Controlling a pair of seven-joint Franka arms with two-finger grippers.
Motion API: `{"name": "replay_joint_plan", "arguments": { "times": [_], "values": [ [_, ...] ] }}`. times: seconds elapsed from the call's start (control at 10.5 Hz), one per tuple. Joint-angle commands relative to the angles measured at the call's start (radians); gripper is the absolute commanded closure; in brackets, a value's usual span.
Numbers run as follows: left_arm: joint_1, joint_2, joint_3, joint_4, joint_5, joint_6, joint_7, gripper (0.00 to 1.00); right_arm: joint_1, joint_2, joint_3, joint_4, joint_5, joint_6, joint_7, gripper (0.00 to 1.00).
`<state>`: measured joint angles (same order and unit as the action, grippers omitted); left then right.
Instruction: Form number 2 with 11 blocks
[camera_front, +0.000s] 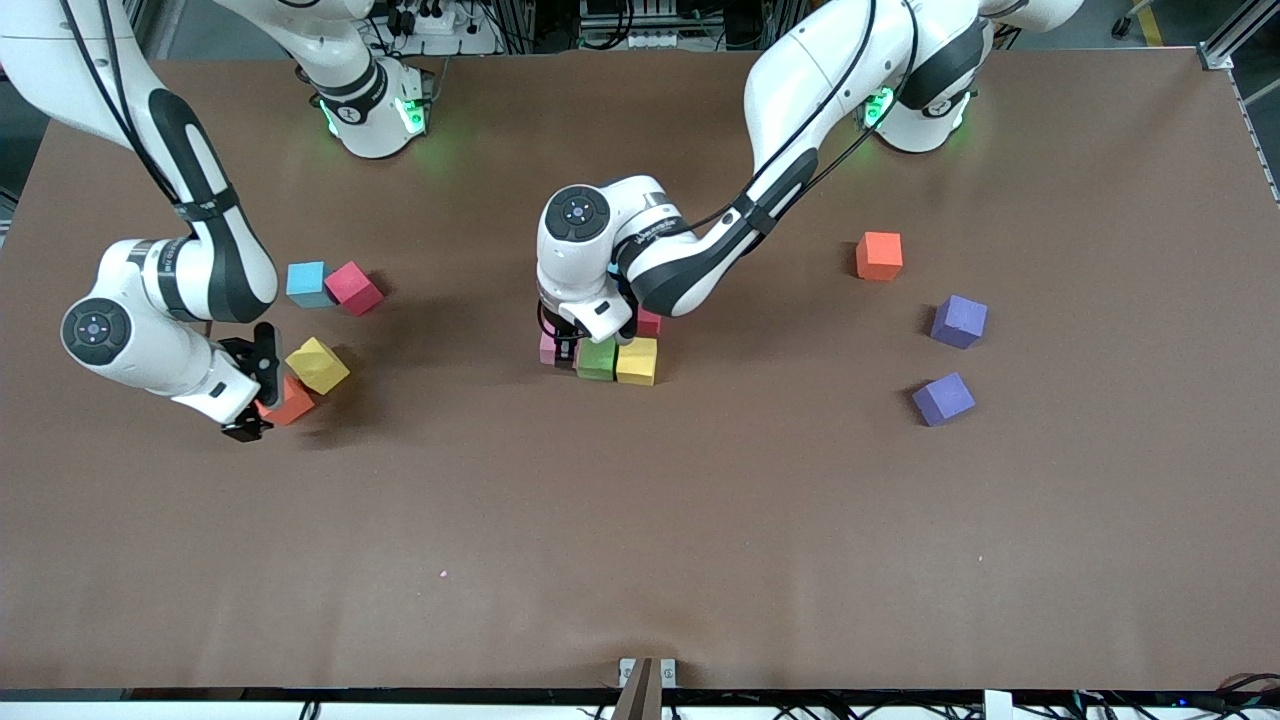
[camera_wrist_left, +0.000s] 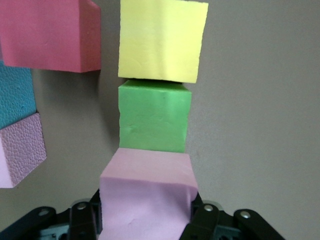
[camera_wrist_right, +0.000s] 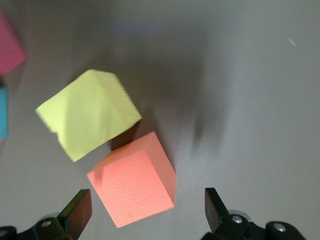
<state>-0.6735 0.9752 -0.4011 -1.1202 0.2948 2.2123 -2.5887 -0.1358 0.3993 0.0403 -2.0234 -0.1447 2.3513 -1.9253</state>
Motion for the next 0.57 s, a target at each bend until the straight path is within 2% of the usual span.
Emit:
{"name": "replay_joint_plan", "arguments": {
  "times": [0.0, 0.29, 0.48],
  "values": [
    [-0.021, 0.031, 0.016, 0.049, -0.025, 0.007, -0.013, 0.84, -0.013, 0.004, 0.016, -0.005, -0.004, 0.026, -0.204, 0.00],
    [-0.031, 0.030, 0.024, 0.057, -0.025, 0.007, -0.022, 0.83, -0.040, 0.013, 0.015, -0.008, -0.004, 0.066, -0.266, 0.00],
    [-0.032, 0.028, 0.024, 0.066, -0.025, 0.007, -0.024, 0.83, -0.070, 0.015, 0.015, -0.055, -0.004, 0.069, -0.285, 0.00]
  ]
}}
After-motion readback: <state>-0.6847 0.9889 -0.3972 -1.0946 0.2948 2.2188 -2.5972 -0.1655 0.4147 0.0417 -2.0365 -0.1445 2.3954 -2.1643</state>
